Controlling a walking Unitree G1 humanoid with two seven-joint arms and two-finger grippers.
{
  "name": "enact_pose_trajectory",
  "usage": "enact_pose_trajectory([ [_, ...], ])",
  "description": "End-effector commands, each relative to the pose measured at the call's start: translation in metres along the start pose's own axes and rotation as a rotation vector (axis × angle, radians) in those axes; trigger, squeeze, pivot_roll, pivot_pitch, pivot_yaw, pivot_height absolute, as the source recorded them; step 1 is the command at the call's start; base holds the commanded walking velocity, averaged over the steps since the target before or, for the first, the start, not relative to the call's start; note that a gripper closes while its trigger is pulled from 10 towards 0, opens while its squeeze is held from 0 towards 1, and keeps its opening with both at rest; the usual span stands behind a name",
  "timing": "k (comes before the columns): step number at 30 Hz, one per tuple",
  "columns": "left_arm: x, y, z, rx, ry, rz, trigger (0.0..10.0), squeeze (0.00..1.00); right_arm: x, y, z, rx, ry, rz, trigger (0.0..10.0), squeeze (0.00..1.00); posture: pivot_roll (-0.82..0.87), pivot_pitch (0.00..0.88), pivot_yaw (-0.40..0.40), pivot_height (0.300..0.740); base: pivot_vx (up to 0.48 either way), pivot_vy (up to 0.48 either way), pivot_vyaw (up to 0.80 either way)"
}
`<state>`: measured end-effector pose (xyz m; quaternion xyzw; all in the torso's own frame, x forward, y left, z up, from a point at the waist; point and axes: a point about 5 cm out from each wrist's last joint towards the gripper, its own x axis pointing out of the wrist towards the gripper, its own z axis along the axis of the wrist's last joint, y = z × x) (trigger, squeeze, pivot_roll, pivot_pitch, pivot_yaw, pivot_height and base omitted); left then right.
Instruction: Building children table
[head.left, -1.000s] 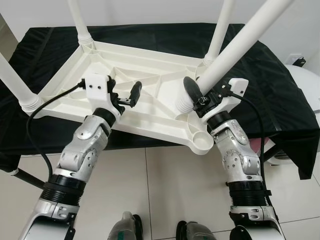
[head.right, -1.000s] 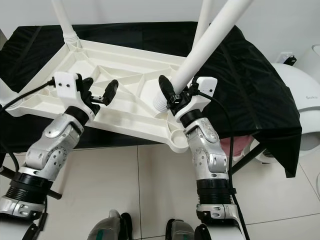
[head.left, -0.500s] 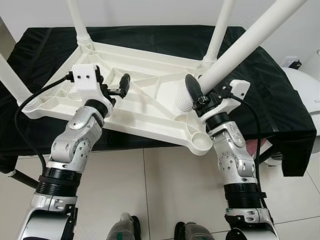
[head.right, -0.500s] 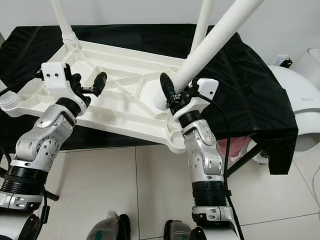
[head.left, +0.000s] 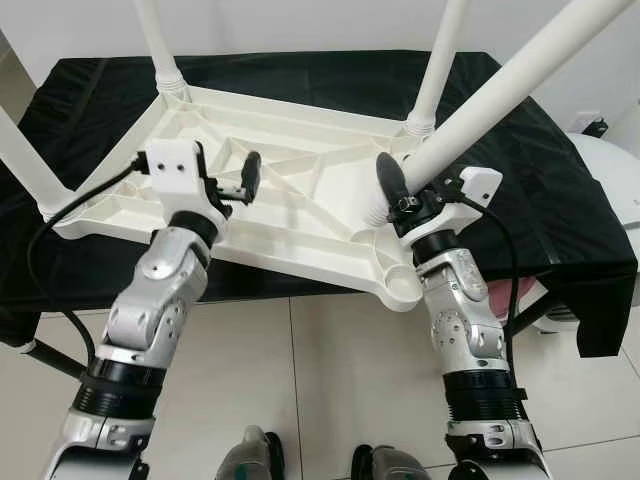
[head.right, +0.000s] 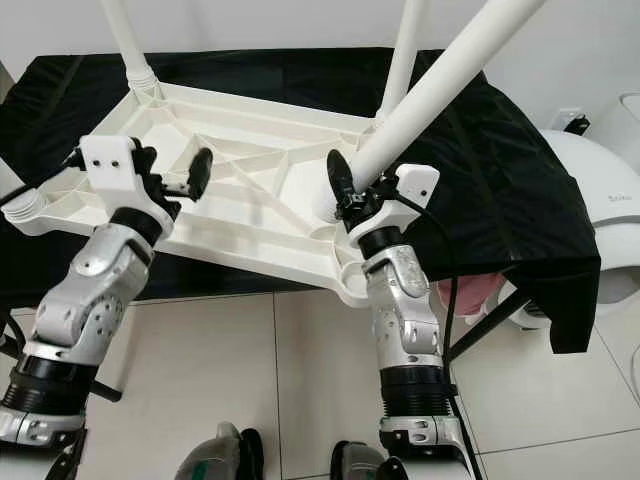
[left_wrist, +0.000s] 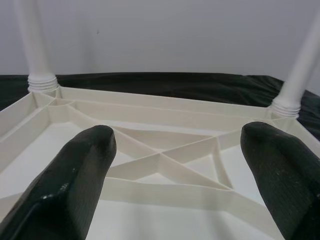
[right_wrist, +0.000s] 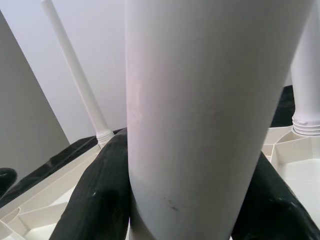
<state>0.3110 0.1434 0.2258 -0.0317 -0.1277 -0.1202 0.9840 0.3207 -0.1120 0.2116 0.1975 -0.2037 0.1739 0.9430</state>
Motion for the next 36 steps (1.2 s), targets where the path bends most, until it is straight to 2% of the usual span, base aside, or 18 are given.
enact_pose_trajectory([
  [1, -0.009, -0.025, -0.002, 0.039, 0.018, -0.278, 10.0, 0.0, 0.0, -0.002, 0.0, -0.015, 0.001, 0.012, 10.0, 0.0, -0.03, 0.117, 0.0, 0.74, 0.0, 0.0, 0.0],
  [3, -0.015, -0.038, -0.003, 0.094, 0.015, -0.382, 10.0, 0.0, 0.0, -0.004, 0.0, -0.018, 0.002, 0.013, 10.0, 0.0, -0.02, 0.116, -0.001, 0.74, 0.0, 0.0, 0.0],
  [10, -0.018, -0.048, -0.007, 0.139, 0.025, -0.467, 10.0, 0.0, 0.0, -0.004, 0.0, -0.023, 0.0, 0.014, 10.0, 0.0, -0.03, 0.113, 0.006, 0.74, 0.0, 0.0, 0.0],
  [15, -0.019, -0.056, -0.031, 0.242, 0.084, -0.59, 10.0, 0.0, -0.003, -0.007, 0.004, -0.047, -0.015, -0.003, 10.0, 0.0, -0.07, 0.108, 0.03, 0.74, 0.0, 0.0, 0.0],
  [18, -0.021, -0.058, -0.036, 0.257, 0.102, -0.62, 10.0, 0.0, -0.005, -0.009, 0.006, -0.053, -0.019, -0.008, 10.0, 0.0, -0.08, 0.108, 0.032, 0.74, 0.0, 0.0, 0.0],
  [23, -0.022, -0.057, -0.041, 0.262, 0.119, -0.637, 10.0, 0.0, -0.006, -0.01, 0.01, -0.063, -0.028, -0.013, 10.0, 0.0, -0.1, 0.113, 0.039, 0.74, 0.0, 0.0, 0.0],
  [26, -0.022, -0.048, -0.055, 0.306, 0.172, -0.677, 10.0, 0.0, -0.009, -0.015, 0.021, -0.087, -0.057, -0.03, 10.0, 0.0, -0.11, 0.128, 0.051, 0.74, 0.0, 0.0, 0.0],
  [28, -0.022, -0.048, -0.055, 0.306, 0.172, -0.677, 10.0, 0.0, -0.009, -0.015, 0.021, -0.087, -0.057, -0.03, 10.0, 0.0, -0.11, 0.128, 0.051, 0.74, 0.0, 0.0, 0.0],
  [29, -0.023, -0.042, -0.063, 0.34, 0.201, -0.689, 10.0, 0.0, -0.01, -0.017, 0.025, -0.097, -0.068, -0.037, 10.0, 0.0, -0.12, 0.134, 0.055, 0.74, 0.0, 0.0, 0.0],
  [36, -0.024, -0.035, -0.076, 0.391, 0.24, -0.707, 10.0, 0.0, -0.011, -0.018, 0.033, -0.11, -0.087, -0.045, 10.0, 0.0, -0.12, 0.143, 0.064, 0.74, 0.0, 0.0, 0.0],
])
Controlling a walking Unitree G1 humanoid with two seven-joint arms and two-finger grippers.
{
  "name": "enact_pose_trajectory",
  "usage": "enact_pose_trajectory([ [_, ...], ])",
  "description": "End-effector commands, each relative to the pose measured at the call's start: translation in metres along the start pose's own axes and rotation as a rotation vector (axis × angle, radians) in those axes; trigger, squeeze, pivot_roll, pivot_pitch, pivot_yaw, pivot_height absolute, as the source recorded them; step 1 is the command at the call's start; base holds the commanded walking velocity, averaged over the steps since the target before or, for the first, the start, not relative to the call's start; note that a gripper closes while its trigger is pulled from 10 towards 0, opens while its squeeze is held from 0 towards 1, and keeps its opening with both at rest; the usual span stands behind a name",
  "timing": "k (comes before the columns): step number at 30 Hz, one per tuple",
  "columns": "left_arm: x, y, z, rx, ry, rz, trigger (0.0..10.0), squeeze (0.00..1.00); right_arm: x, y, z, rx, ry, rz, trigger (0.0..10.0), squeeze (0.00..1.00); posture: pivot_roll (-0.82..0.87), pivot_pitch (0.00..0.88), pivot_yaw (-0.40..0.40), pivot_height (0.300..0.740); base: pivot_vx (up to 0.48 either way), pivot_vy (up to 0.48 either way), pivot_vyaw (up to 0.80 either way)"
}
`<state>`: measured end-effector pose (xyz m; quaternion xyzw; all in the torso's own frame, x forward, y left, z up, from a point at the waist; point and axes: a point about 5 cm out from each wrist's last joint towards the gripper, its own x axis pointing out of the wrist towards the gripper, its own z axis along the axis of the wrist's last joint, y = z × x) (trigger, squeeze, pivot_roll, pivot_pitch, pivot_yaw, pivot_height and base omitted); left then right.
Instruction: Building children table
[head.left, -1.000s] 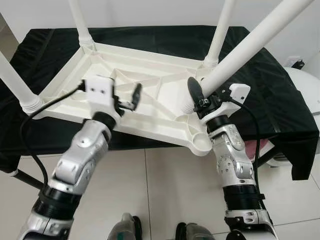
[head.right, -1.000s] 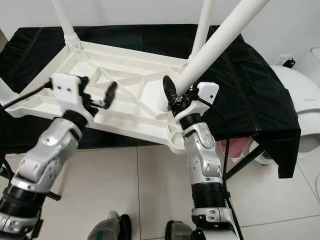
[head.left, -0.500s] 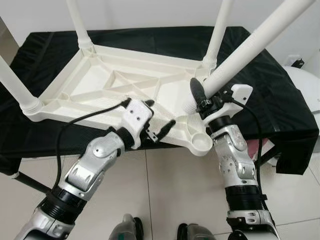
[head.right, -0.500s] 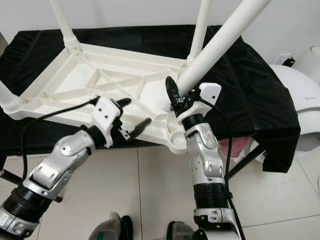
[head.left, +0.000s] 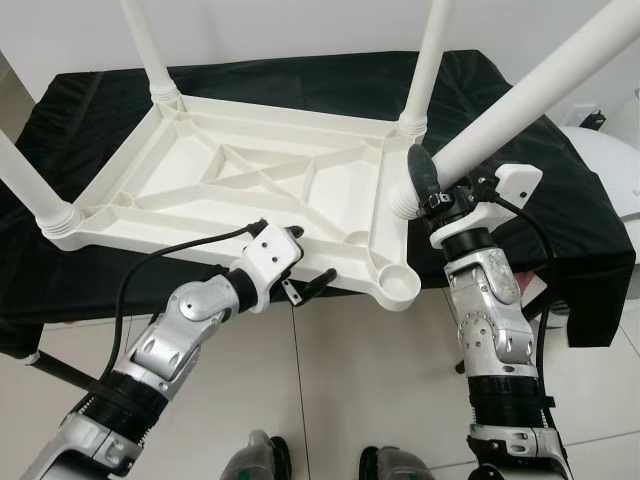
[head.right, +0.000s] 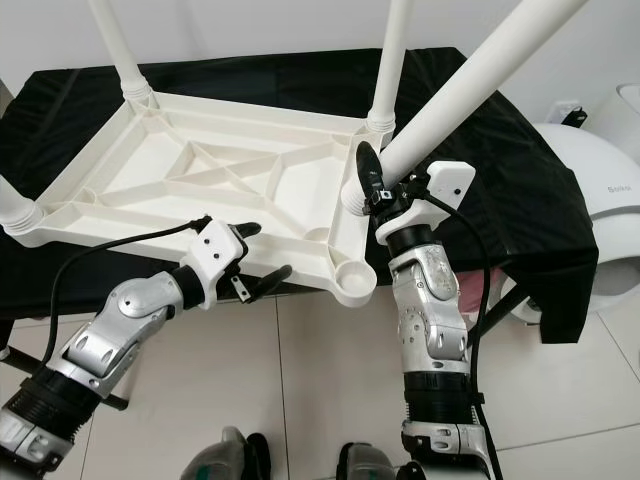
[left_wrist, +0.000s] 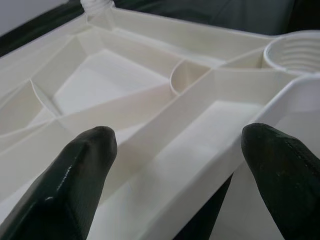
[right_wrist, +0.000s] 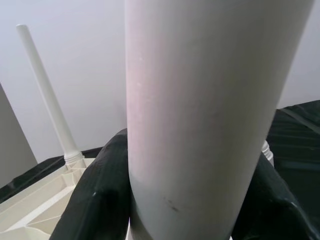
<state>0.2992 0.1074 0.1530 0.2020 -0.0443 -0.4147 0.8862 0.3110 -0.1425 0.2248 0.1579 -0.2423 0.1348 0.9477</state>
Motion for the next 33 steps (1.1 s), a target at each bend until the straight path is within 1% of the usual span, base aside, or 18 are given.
enact_pose_trajectory([
  [1, 0.0, -0.003, -0.005, 0.02, 0.021, -0.034, 10.0, 0.0, -0.001, 0.0, 0.005, -0.004, -0.015, -0.002, 10.0, 0.0, -0.12, 0.143, 0.064, 0.74, 0.0, 0.0, 0.0],
  [5, 0.004, -0.002, -0.007, 0.033, 0.031, -0.035, 10.0, 0.0, 0.0, -0.001, 0.008, -0.007, -0.023, -0.006, 10.0, 0.0, -0.13, 0.145, 0.063, 0.74, 0.0, 0.0, 0.0],
  [9, 0.011, -0.001, -0.009, 0.089, 0.035, -0.067, 10.0, 0.0, 0.0, -0.001, 0.011, -0.011, -0.025, -0.008, 10.0, 0.0, -0.13, 0.143, 0.062, 0.74, 0.0, 0.0, 0.0],
  [14, 0.013, -0.002, -0.01, 0.097, 0.034, -0.078, 10.0, 0.0, 0.0, -0.001, 0.012, -0.013, -0.026, -0.008, 10.0, 0.0, -0.14, 0.143, 0.063, 0.74, 0.0, 0.0, 0.0],
  [15, 0.015, -0.006, -0.01, 0.106, 0.032, -0.114, 10.0, 0.0, 0.0, -0.003, 0.014, -0.022, -0.027, -0.008, 10.0, 0.0, -0.14, 0.144, 0.064, 0.74, 0.0, 0.0, 0.0],
  [19, 0.016, -0.008, -0.01, 0.11, 0.031, -0.124, 10.0, 0.0, 0.0, -0.003, 0.014, -0.025, -0.027, -0.01, 10.0, 0.0, -0.14, 0.144, 0.064, 0.74, 0.0, 0.0, 0.0],
  [20, 0.018, -0.012, -0.011, 0.116, 0.029, -0.137, 10.0, 0.0, 0.0, -0.003, 0.015, -0.026, -0.027, -0.011, 10.0, 0.0, -0.14, 0.148, 0.066, 0.74, 0.0, 0.0, 0.0],
  [21, 0.018, -0.012, -0.011, 0.116, 0.029, -0.137, 10.0, 0.0, 0.0, -0.003, 0.015, -0.026, -0.027, -0.011, 10.0, 0.0, -0.14, 0.148, 0.066, 0.74, 0.0, 0.0, 0.0],
  [22, 0.021, -0.016, -0.01, 0.116, 0.025, -0.145, 10.0, 0.0, 0.0, -0.003, 0.015, -0.026, -0.028, -0.013, 10.0, 0.0, -0.14, 0.148, 0.066, 0.74, 0.0, 0.0, 0.0],
  [23, 0.028, -0.019, -0.007, 0.109, 0.01, -0.147, 10.0, 0.0, 0.0, -0.003, 0.016, -0.025, -0.029, -0.016, 10.0, 0.0, -0.15, 0.154, 0.065, 0.74, 0.0, 0.0, 0.0],
  [26, 0.032, -0.018, -0.005, 0.106, 0.008, -0.137, 10.0, 0.0, -0.001, -0.002, 0.016, -0.024, -0.03, -0.017, 10.0, 0.0, -0.15, 0.154, 0.065, 0.74, 0.0, 0.0, 0.0],
  [29, 0.04, -0.012, -0.004, 0.089, 0.001, -0.109, 10.0, 0.0, -0.002, -0.002, 0.017, -0.025, -0.028, -0.023, 10.0, 0.0, -0.16, 0.155, 0.069, 0.74, 0.0, 0.0, 0.0],
  [31, 0.04, -0.012, -0.004, 0.089, 0.001, -0.109, 10.0, 0.0, -0.002, -0.002, 0.017, -0.025, -0.028, -0.023, 10.0, 0.0, -0.16, 0.155, 0.069, 0.74, 0.0, 0.0, 0.0],
  [32, 0.041, -0.006, -0.007, 0.076, 0.017, -0.111, 10.0, 0.0, -0.002, -0.003, 0.018, -0.028, -0.031, -0.029, 10.0, 0.0, -0.17, 0.155, 0.073, 0.74, 0.0, 0.0, 0.0],
  [33, 0.041, -0.006, -0.007, 0.076, 0.017, -0.111, 10.0, 0.0, -0.002, -0.003, 0.018, -0.028, -0.031, -0.029, 10.0, 0.0, -0.17, 0.155, 0.073, 0.74, 0.0, 0.0, 0.0],
])
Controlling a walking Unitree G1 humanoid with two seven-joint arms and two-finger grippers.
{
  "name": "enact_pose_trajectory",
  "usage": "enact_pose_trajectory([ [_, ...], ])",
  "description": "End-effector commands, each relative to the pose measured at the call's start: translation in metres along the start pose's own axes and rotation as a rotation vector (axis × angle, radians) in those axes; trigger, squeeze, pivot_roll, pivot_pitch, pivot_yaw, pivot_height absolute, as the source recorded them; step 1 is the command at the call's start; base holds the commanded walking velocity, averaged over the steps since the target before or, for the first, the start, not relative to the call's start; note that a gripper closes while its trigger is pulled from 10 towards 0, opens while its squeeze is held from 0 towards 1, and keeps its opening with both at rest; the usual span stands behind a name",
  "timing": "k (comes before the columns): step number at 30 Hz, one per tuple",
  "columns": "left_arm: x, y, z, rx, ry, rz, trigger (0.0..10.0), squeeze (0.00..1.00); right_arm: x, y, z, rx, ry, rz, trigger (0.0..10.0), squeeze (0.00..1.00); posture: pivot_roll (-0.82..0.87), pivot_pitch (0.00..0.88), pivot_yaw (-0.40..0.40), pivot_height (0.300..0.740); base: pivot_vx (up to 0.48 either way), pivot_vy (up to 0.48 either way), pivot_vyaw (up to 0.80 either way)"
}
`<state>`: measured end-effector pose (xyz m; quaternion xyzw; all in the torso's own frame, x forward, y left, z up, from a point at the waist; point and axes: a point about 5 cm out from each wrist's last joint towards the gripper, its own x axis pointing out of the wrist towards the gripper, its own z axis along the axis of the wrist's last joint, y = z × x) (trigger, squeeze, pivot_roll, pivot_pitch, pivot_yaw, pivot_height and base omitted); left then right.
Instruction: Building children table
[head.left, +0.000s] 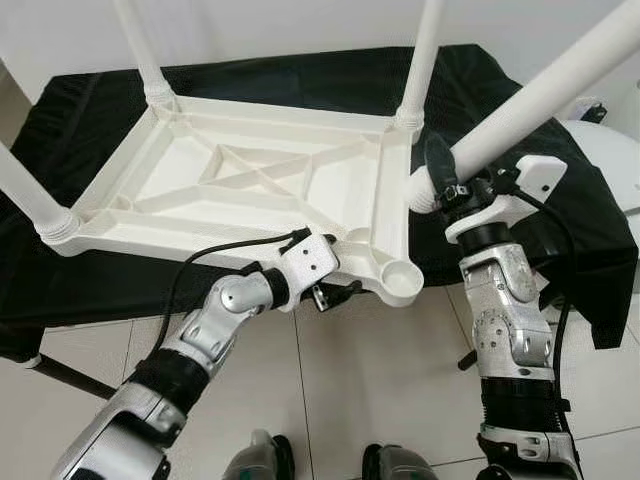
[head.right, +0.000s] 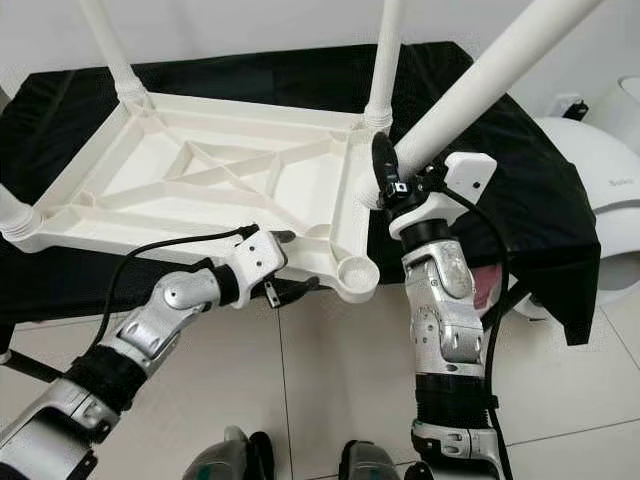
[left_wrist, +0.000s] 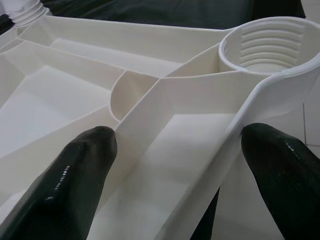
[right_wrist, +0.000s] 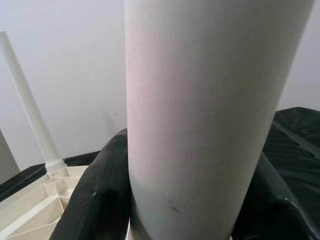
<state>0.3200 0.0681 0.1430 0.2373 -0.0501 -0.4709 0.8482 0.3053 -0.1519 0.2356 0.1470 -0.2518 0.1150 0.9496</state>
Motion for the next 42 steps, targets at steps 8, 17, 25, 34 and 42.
enact_pose_trajectory([
  [8, -0.012, 0.012, -0.017, -0.007, 0.119, -0.117, 10.0, 0.0, -0.001, 0.0, 0.005, 0.002, -0.019, -0.006, 10.0, 0.0, -0.16, 0.155, 0.085, 0.74, 0.0, 0.0, 0.0],
  [17, -0.026, 0.012, -0.02, -0.019, 0.146, -0.257, 10.0, 0.0, -0.002, 0.0, 0.005, 0.002, -0.02, -0.014, 10.0, 0.0, -0.16, 0.154, 0.093, 0.74, 0.0, 0.0, 0.0],
  [25, -0.031, 0.022, -0.019, -0.021, 0.155, -0.298, 4.5, 0.0, -0.002, 0.001, 0.004, 0.006, -0.02, -0.019, 10.0, 0.0, -0.15, 0.155, 0.095, 0.74, 0.0, 0.0, 0.0],
  [34, -0.031, 0.027, -0.015, -0.052, 0.141, -0.317, 0.0, 0.0, -0.002, 0.001, 0.005, 0.005, -0.024, -0.026, 10.0, 0.0, -0.16, 0.157, 0.099, 0.74, 0.0, 0.0, 0.0],
  [42, -0.031, 0.027, -0.016, -0.051, 0.147, -0.326, 0.0, 0.0, -0.003, 0.001, 0.005, 0.006, -0.024, -0.028, 10.0, 0.0, -0.16, 0.157, 0.099, 0.74, 0.0, 0.0, 0.0],
])
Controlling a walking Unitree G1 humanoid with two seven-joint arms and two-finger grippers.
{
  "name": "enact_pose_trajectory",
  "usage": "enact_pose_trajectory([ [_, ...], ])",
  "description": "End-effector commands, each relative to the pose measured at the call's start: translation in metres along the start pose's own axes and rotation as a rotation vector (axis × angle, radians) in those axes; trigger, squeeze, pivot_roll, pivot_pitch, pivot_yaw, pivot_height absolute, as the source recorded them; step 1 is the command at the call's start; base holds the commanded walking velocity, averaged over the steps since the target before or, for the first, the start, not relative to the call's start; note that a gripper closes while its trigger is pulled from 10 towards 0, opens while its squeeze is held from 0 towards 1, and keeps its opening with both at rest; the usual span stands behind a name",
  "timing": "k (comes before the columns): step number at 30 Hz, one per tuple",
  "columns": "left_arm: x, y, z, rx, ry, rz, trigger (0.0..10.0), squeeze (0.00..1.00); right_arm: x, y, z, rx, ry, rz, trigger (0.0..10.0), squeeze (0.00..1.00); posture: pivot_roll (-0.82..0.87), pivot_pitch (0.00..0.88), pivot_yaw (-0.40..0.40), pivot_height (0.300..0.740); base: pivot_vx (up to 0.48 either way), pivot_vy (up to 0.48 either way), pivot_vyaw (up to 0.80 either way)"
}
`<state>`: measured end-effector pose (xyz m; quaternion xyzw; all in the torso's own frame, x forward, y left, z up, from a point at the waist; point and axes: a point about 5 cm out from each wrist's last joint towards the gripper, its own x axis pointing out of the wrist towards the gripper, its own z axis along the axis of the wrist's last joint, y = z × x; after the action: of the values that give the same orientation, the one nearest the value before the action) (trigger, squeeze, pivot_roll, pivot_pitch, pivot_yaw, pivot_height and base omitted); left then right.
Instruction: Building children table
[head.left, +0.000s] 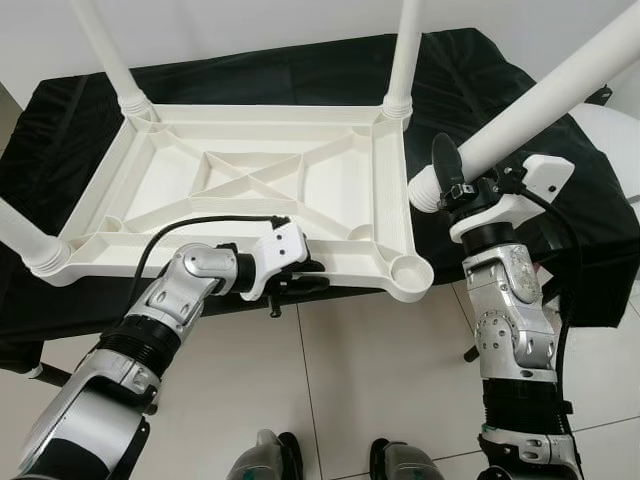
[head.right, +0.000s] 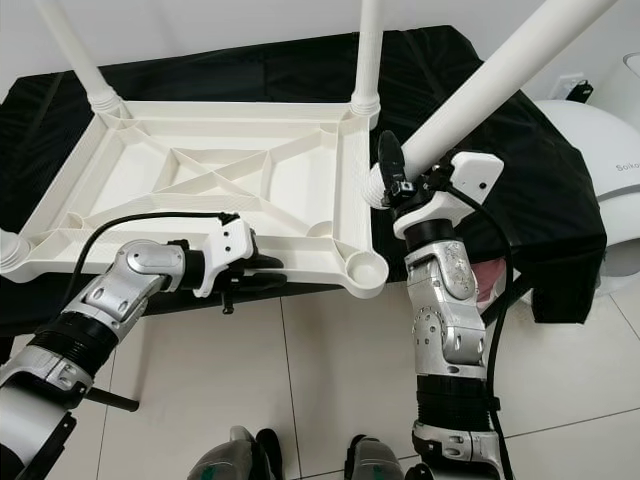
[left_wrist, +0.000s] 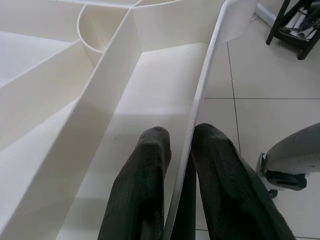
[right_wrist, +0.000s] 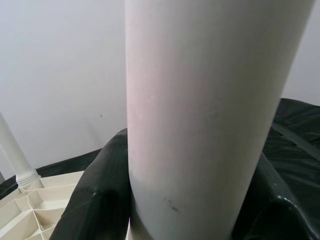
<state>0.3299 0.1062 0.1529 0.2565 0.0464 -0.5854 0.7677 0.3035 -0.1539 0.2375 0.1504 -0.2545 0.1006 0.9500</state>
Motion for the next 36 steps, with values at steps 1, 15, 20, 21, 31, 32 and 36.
enact_pose_trajectory([
  [1, -0.002, -0.003, -0.009, -0.022, 0.028, -0.009, 8.5, 0.0, -0.002, 0.002, 0.002, 0.007, -0.014, 0.001, 10.0, 0.0, -0.16, 0.156, 0.099, 0.74, 0.0, 0.0, 0.0],
  [15, -0.007, 0.0, -0.012, -0.037, 0.034, 0.003, 0.0, 0.0, -0.002, 0.004, 0.001, 0.011, -0.01, 0.011, 10.0, 0.0, -0.16, 0.146, 0.097, 0.74, 0.0, 0.0, 0.0],
  [20, -0.012, 0.005, -0.014, -0.043, 0.053, 0.036, 10.0, 0.0, -0.003, 0.005, 0.001, 0.013, -0.011, 0.013, 10.0, 0.0, -0.16, 0.146, 0.099, 0.74, 0.0, 0.0, 0.0],
  [21, -0.012, 0.005, -0.014, -0.043, 0.053, 0.036, 10.0, 0.0, -0.003, 0.005, 0.001, 0.013, -0.011, 0.013, 10.0, 0.0, -0.16, 0.146, 0.099, 0.74, 0.0, 0.0, 0.0],
  [31, -0.028, 0.028, -0.01, -0.152, -0.015, 0.197, 6.5, 0.0, -0.002, 0.005, 0.002, 0.016, -0.016, 0.008, 10.0, 0.0, -0.15, 0.154, 0.102, 0.74, 0.0, 0.0, 0.0],
  [32, -0.028, 0.028, -0.01, -0.152, -0.015, 0.197, 6.5, 0.0, -0.002, 0.005, 0.002, 0.016, -0.016, 0.008, 10.0, 0.0, -0.15, 0.154, 0.102, 0.74, 0.0, 0.0, 0.0],
  [36, -0.03, 0.031, -0.01, -0.182, -0.028, 0.236, 7.7, 0.0, -0.002, 0.005, 0.002, 0.016, -0.018, 0.005, 10.0, 0.0, -0.15, 0.157, 0.104, 0.74, 0.0, 0.0, 0.0],
])
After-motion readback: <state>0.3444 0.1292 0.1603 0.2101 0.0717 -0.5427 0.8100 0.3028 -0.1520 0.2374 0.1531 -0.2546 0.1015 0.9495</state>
